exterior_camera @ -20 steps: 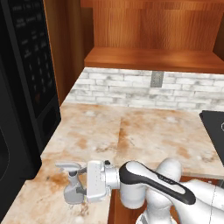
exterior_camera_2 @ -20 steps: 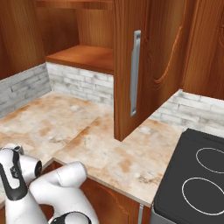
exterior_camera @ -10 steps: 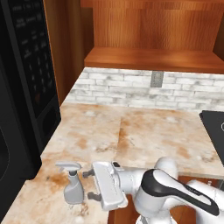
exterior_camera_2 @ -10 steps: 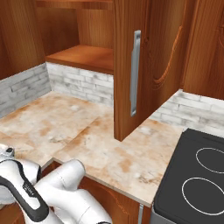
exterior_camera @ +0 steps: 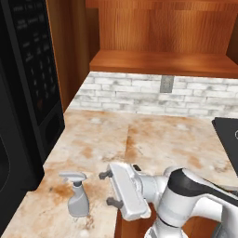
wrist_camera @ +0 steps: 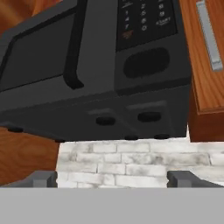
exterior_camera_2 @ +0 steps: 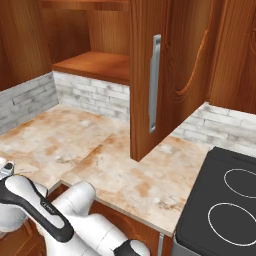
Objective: Move the cutting board and knife to the sink. Then move spray from the cabinet to the counter.
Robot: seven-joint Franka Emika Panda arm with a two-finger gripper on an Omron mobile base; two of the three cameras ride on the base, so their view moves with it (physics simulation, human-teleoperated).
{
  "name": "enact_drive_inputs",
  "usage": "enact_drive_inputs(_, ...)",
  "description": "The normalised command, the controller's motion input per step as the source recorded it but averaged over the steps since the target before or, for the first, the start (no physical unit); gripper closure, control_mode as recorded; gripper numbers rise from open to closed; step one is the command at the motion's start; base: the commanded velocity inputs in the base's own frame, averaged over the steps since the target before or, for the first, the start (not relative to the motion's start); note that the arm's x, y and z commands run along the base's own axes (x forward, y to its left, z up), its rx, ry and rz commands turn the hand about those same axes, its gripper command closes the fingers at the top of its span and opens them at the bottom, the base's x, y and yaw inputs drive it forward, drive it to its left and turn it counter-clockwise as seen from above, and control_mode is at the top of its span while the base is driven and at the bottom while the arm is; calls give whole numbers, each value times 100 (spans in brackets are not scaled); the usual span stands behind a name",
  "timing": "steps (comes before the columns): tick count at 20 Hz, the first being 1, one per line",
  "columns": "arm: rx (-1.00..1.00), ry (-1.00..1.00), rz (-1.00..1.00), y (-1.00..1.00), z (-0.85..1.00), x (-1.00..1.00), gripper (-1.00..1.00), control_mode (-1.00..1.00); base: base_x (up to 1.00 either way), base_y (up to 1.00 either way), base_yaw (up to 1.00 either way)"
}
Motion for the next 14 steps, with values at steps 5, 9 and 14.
enact_drive_inputs(5,2,-18,-21,0,100,0,-100,-100,0,0,0)
enact_drive_inputs(9,4,-20,-20,-15,100,-8,-100,-100,0,0,0)
enact_drive_inputs(14,17,-7,-12,-65,86,-26,-100,-100,0,0,0)
